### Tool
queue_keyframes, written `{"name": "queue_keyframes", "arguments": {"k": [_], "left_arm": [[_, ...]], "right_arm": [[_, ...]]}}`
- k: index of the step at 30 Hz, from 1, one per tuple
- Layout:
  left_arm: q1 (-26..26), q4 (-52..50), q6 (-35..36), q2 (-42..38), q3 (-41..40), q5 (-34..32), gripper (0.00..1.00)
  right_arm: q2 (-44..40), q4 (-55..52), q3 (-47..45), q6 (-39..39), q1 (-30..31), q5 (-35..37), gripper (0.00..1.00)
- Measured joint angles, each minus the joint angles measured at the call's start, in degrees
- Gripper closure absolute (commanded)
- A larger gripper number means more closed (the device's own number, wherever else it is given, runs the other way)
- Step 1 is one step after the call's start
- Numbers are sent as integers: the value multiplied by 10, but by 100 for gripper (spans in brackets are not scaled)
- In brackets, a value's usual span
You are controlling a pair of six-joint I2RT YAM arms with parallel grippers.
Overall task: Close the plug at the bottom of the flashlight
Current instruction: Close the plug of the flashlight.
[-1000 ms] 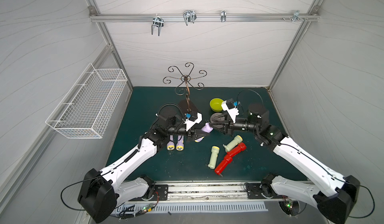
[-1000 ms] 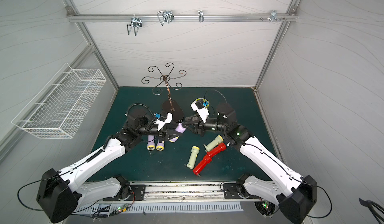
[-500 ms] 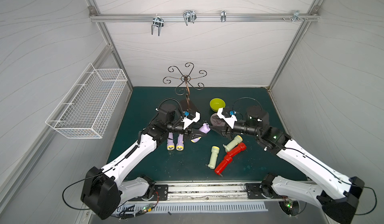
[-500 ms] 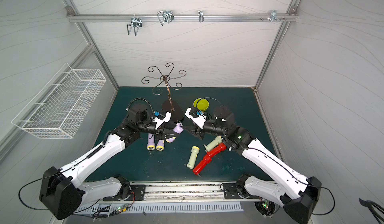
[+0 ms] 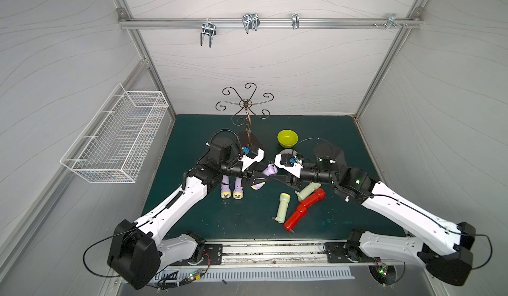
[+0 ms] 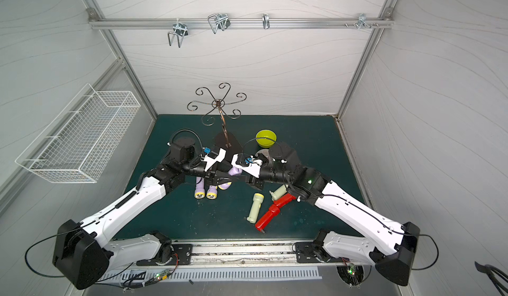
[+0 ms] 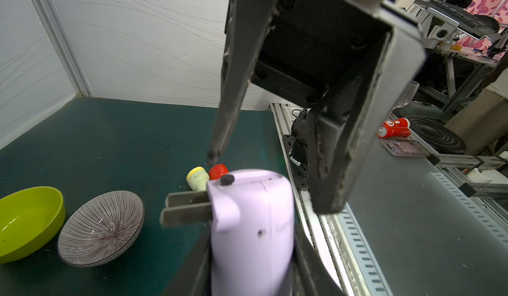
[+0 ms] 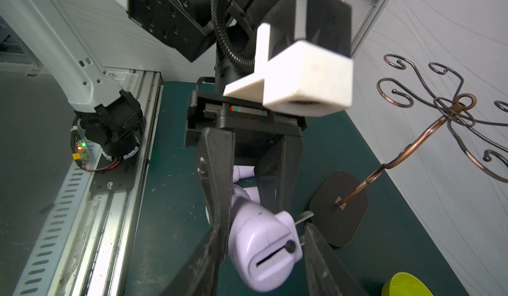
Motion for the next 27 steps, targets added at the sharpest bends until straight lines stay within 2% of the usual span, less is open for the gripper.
{"name": "queue_keyframes", "arguments": {"k": [6,15,27], "left_arm": [[0,-5,1,0,1,5,100],[1,-17,9,3,8,9,100],[8,-34,8,10,9,2,100]], "right_arm": [[3,-6,0,-11,8,17,56],[6,-6,0,-17,9,19,54],[7,-10,2,-17,16,32,84]]}}
